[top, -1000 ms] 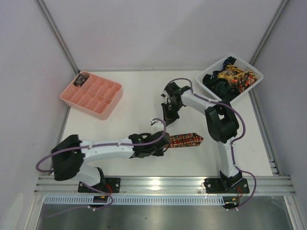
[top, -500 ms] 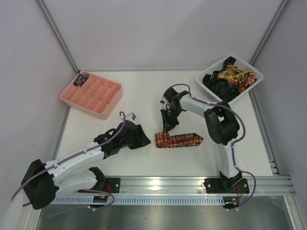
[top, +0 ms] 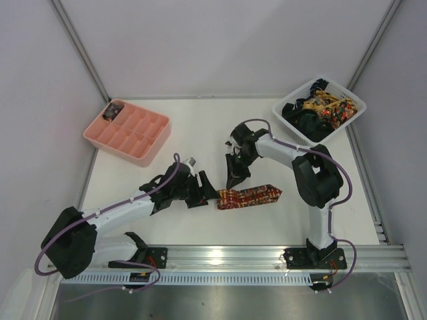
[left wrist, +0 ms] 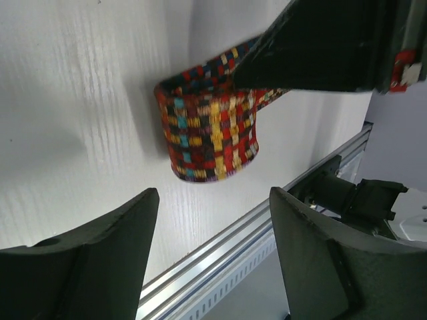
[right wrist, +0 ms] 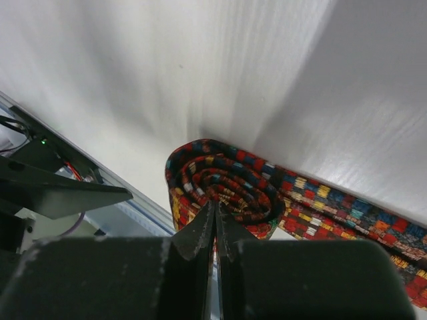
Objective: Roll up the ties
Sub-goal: Roll the tie
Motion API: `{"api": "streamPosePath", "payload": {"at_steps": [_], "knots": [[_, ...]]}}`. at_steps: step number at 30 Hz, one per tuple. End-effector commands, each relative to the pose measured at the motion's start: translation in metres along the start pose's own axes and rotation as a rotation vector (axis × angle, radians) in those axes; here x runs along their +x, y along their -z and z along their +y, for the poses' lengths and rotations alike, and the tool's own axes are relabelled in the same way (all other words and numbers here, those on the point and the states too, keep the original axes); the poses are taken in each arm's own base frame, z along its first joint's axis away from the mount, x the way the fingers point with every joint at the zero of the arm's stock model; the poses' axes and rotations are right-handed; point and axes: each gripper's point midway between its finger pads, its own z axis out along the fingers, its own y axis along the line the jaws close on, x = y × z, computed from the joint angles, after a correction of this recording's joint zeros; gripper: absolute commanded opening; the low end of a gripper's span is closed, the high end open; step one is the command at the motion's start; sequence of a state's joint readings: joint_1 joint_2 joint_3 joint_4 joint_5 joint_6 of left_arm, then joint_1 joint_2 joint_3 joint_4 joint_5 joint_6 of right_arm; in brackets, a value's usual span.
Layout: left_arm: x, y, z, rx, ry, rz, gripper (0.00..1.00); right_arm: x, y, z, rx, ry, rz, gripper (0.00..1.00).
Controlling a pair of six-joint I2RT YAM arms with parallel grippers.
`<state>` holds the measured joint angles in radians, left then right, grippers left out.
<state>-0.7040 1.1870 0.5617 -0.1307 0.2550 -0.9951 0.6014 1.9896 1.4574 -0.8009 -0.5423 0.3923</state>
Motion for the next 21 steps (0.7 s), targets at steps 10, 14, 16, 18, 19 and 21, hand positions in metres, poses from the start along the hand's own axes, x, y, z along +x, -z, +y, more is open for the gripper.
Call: {"api": "streamPosePath", "payload": {"at_steps": [10,14,16,18,19,21], "knots": [[-0.002,-0.030,-0.011,0.080,-0.031,0.103,0.73,-0.009,0.027,-0.002,-0.036,-0.027,-0.078,0.08],[-0.003,-0.025,-0.011,0.077,-0.028,0.089,0.74,-0.009,0.046,-0.004,0.007,0.002,-0.133,0.20],[-0.001,-0.026,-0.010,0.083,-0.016,0.095,0.75,-0.003,0.049,-0.007,0.021,0.013,-0.133,0.25],[0.001,-0.027,-0.012,0.106,0.002,0.096,0.75,0.011,0.051,-0.009,0.014,0.023,-0.126,0.25],[0.001,-0.028,-0.014,0.113,0.007,0.096,0.74,0.017,0.051,-0.010,0.010,0.027,-0.119,0.25],[0.002,-0.031,-0.012,0.100,0.024,0.103,0.73,0.032,0.052,-0.012,0.008,0.047,-0.113,0.19]]}}
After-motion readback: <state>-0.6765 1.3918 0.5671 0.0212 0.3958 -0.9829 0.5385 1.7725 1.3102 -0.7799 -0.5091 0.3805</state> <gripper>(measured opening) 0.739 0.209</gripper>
